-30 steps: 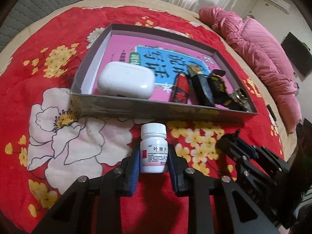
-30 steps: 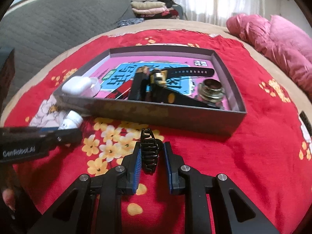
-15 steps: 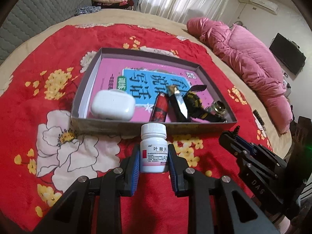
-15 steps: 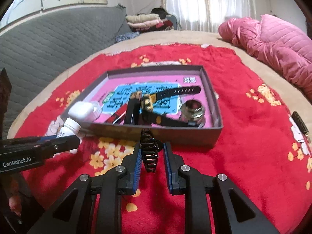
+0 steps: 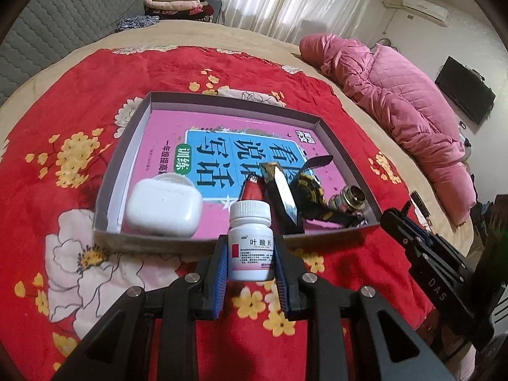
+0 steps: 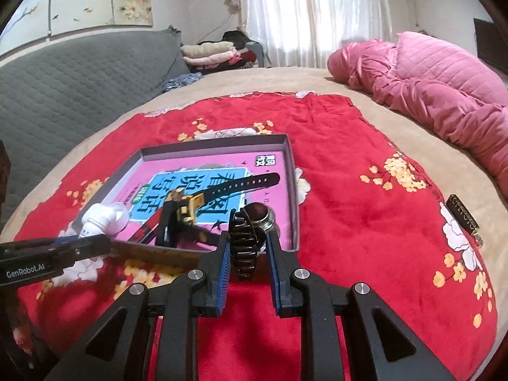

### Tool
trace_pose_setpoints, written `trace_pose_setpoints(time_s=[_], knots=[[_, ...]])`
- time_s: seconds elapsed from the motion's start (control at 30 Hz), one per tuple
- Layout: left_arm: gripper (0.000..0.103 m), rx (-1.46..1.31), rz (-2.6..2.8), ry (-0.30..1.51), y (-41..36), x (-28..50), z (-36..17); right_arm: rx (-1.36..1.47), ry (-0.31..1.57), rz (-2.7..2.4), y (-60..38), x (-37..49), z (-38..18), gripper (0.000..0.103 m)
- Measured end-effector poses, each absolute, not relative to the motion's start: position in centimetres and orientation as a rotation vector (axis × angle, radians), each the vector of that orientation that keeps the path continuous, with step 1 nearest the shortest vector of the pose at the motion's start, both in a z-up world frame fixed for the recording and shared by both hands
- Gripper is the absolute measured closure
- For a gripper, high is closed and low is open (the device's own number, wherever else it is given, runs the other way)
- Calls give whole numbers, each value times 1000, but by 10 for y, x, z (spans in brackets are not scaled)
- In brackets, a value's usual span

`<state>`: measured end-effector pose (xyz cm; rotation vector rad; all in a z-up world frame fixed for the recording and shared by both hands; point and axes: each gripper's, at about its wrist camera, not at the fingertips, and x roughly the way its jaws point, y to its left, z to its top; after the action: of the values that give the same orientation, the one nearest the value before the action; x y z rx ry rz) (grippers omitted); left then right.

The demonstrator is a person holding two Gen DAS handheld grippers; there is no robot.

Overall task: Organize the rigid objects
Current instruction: 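Carry the pill bottle over the box with the left tool while the right tool carries the clip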

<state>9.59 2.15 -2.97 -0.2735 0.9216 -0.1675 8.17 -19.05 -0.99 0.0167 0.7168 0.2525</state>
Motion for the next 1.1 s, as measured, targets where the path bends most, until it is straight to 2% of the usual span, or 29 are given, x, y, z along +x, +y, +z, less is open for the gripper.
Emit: trace_pose_setpoints(time_s=[1.1], knots=[[76,-248,-164,955,-11,146,-50,-21,692,261,-188,115,-27,82]])
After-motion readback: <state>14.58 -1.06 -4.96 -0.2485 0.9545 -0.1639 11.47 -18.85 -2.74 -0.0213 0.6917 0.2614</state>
